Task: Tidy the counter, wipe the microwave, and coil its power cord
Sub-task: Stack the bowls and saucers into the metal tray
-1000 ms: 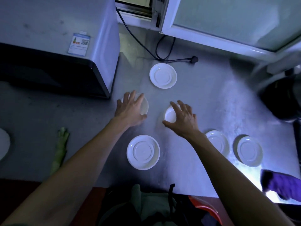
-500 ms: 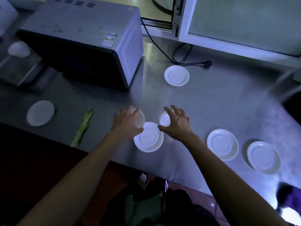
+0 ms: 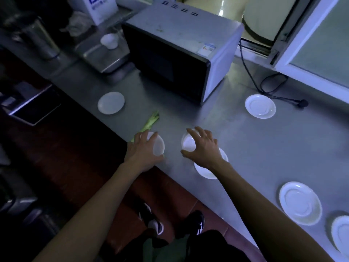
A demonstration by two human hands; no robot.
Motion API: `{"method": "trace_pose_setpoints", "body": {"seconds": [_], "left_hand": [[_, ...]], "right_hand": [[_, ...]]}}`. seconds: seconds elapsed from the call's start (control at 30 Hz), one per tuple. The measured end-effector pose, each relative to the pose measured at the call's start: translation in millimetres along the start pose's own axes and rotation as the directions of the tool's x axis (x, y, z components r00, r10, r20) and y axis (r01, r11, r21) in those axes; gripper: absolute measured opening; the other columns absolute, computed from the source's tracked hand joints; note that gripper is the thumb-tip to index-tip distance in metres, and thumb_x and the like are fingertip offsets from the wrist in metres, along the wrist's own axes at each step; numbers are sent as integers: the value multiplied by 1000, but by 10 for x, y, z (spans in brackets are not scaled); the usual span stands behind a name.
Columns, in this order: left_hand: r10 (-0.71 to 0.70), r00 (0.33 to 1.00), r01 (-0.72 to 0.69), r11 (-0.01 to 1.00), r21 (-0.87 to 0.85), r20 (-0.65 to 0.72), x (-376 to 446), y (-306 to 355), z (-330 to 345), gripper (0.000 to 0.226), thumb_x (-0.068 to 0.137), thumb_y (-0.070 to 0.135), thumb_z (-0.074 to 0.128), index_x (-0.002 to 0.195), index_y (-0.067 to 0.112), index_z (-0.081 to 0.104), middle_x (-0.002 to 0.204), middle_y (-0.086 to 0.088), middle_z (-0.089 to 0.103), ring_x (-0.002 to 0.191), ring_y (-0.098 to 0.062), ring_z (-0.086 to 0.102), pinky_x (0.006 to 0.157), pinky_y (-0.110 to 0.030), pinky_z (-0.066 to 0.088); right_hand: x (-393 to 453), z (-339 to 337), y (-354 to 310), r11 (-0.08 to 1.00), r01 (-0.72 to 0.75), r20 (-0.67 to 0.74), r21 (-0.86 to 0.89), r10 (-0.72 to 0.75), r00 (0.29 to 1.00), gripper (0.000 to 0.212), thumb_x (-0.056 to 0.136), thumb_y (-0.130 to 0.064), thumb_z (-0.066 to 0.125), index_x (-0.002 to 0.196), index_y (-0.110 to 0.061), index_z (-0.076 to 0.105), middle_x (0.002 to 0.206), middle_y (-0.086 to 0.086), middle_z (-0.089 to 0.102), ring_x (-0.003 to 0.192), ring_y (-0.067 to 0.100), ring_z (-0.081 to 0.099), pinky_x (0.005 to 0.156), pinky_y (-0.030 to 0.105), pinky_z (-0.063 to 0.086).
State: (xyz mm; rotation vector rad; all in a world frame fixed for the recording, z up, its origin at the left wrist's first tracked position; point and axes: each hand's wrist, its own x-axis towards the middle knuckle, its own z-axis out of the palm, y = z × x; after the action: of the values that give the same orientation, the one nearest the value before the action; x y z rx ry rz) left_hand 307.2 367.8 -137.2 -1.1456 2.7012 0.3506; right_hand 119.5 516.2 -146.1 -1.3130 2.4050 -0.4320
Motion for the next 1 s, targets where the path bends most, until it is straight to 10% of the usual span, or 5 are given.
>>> {"method": "trace_pose_setpoints", "body": {"seconds": [1.0], "left_hand": [[-390, 910, 355, 907, -227, -137, -612, -4035, -682, 94, 75, 63, 61, 153, 33, 18, 160, 0, 14, 145, -25, 15, 107, -54, 32]], "right_hand": [[1276, 1118, -3885, 889, 403, 137, -218, -380, 915, 88, 73, -61, 67, 149, -36, 32, 159, -2, 27, 143, 30, 24, 106, 54, 34]]}}
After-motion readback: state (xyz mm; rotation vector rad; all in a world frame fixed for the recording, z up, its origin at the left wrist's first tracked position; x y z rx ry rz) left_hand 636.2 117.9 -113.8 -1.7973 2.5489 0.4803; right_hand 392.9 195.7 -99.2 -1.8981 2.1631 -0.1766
